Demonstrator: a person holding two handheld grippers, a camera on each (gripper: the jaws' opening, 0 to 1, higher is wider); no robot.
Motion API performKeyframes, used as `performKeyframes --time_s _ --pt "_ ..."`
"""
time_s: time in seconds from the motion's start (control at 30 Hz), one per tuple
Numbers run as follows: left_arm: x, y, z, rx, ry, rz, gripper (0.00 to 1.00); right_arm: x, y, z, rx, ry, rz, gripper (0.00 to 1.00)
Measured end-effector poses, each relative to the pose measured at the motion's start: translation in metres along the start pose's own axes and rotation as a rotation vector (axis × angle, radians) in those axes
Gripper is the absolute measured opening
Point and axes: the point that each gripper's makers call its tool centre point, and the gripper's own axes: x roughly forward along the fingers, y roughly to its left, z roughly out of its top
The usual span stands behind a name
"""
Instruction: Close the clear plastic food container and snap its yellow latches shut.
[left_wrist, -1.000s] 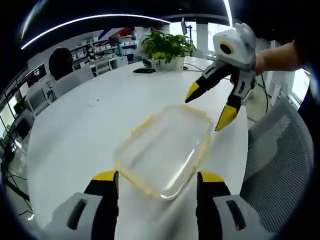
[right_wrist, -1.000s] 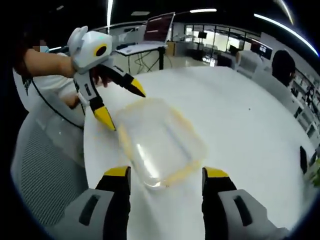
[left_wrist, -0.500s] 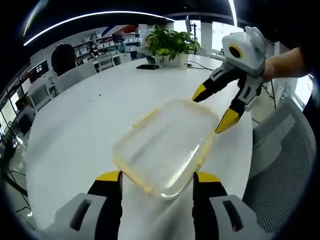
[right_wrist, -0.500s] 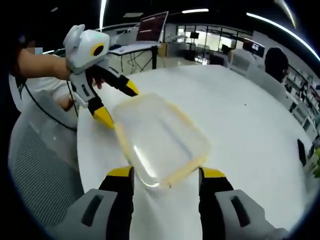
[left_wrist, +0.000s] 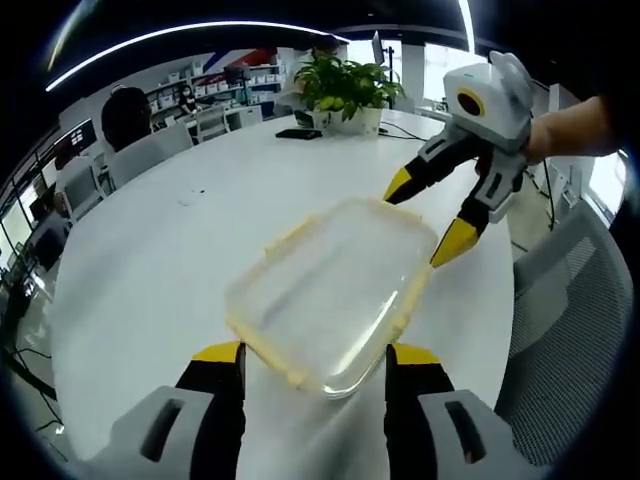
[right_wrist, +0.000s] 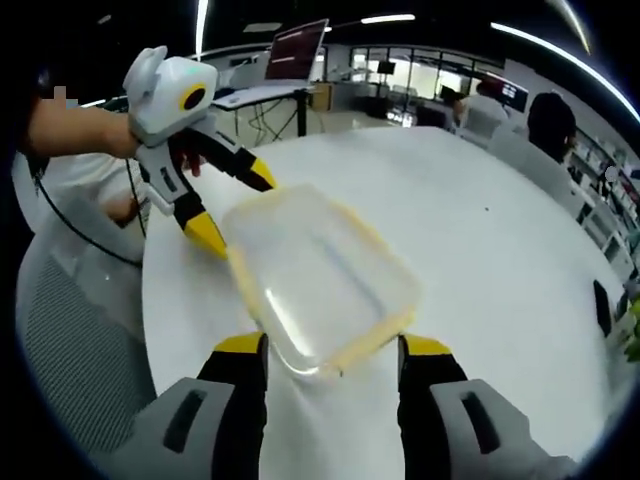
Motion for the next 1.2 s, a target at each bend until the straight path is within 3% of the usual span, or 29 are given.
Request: performKeyframes --time_s 0.5,0.93,1.2 --pt "0.010 0.022 0.006 -0.003 0.023 -0.006 0.50 0.014 -0.017 0.011 0.002 0.016 -0.005 0.49" --pt "0.008 0.022 0.005 -0.012 0.035 -0.010 0.49 0.015 -0.018 0.013 0.013 0.010 -0.010 0.50" --pt "-0.005 0.017 0.009 -0.045 0.002 0.001 0.57 0.001 -0.011 0.014 0.052 -0.027 -0.025 0.55"
